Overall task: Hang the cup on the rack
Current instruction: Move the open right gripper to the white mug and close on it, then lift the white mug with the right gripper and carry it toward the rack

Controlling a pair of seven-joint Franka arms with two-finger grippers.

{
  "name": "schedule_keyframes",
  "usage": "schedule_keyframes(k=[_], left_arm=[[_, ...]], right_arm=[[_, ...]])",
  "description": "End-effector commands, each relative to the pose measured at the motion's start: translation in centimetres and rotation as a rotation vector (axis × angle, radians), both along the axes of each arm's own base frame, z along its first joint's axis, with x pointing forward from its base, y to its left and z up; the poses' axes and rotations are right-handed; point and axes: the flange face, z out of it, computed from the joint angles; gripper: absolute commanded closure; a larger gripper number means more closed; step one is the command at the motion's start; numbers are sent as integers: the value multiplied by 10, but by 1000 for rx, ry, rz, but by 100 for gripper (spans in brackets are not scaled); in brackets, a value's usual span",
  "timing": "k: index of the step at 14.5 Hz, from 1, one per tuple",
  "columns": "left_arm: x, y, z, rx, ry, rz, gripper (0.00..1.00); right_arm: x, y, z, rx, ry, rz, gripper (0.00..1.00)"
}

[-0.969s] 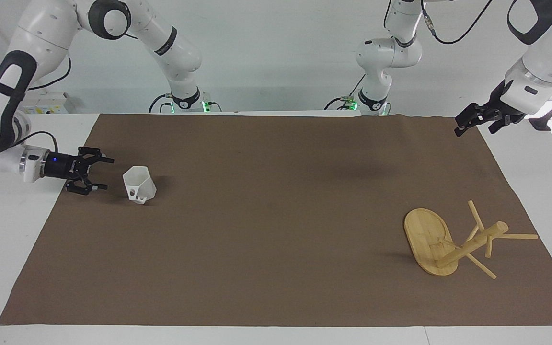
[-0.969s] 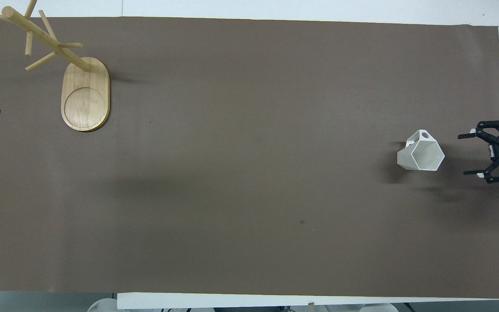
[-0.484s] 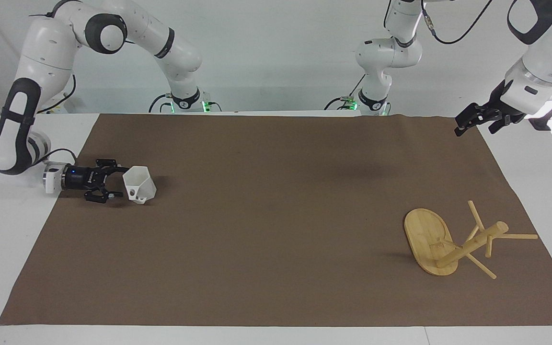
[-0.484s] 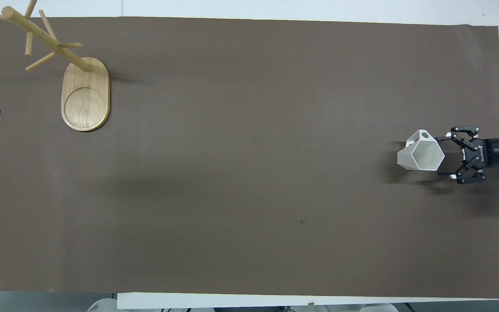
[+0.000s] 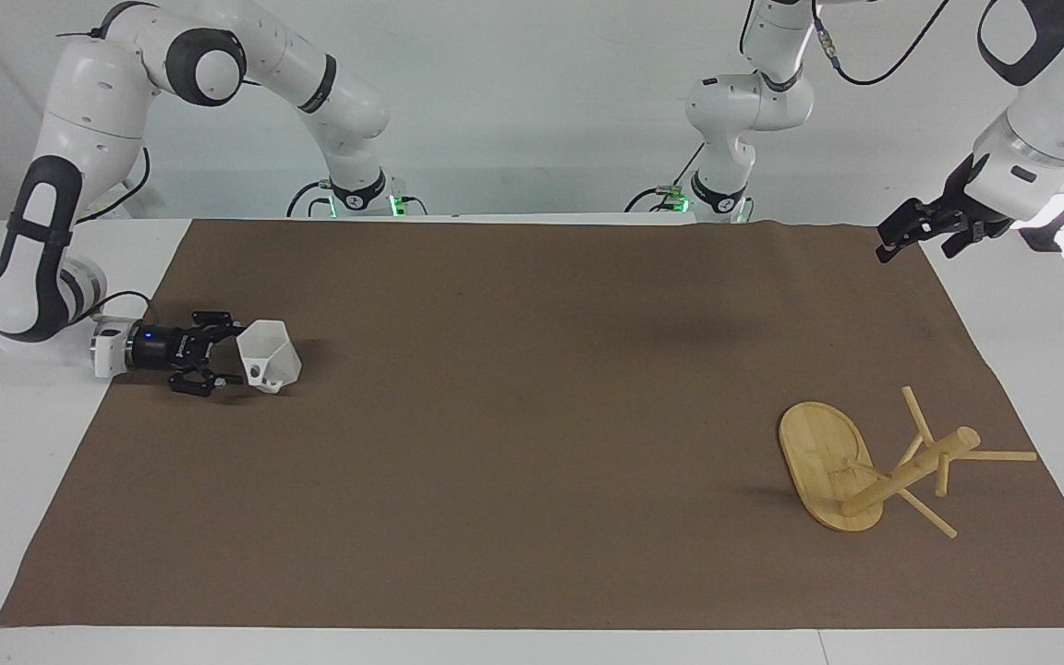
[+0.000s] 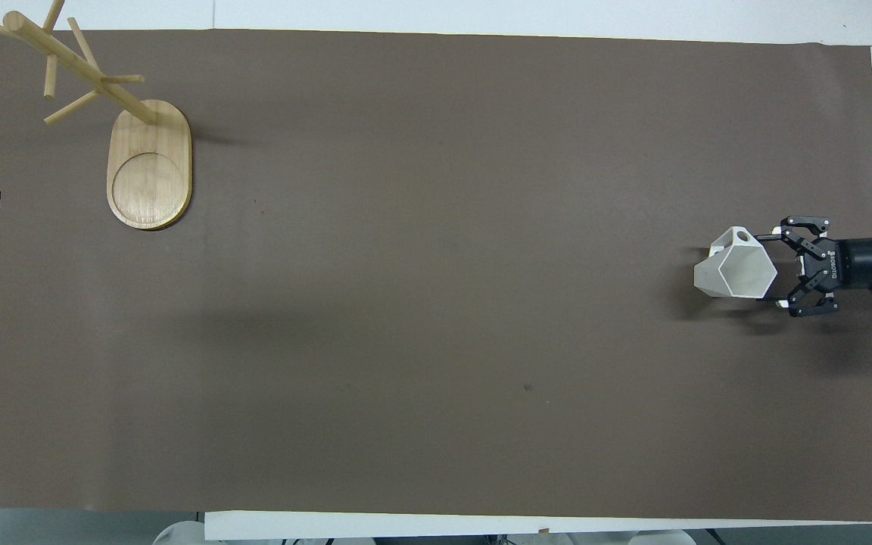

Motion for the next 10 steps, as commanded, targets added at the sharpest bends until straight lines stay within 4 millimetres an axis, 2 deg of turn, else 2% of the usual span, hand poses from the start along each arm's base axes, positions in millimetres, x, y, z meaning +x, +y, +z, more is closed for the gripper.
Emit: schedule_keyframes(k=[1, 10], left_arm=[[-10, 3, 0, 18, 1, -6, 0], [-10, 3, 0, 18, 1, -6, 0]], right_arm=[[-7, 12, -5, 19, -15, -13, 0], [-13, 28, -12, 41, -49, 14, 0]])
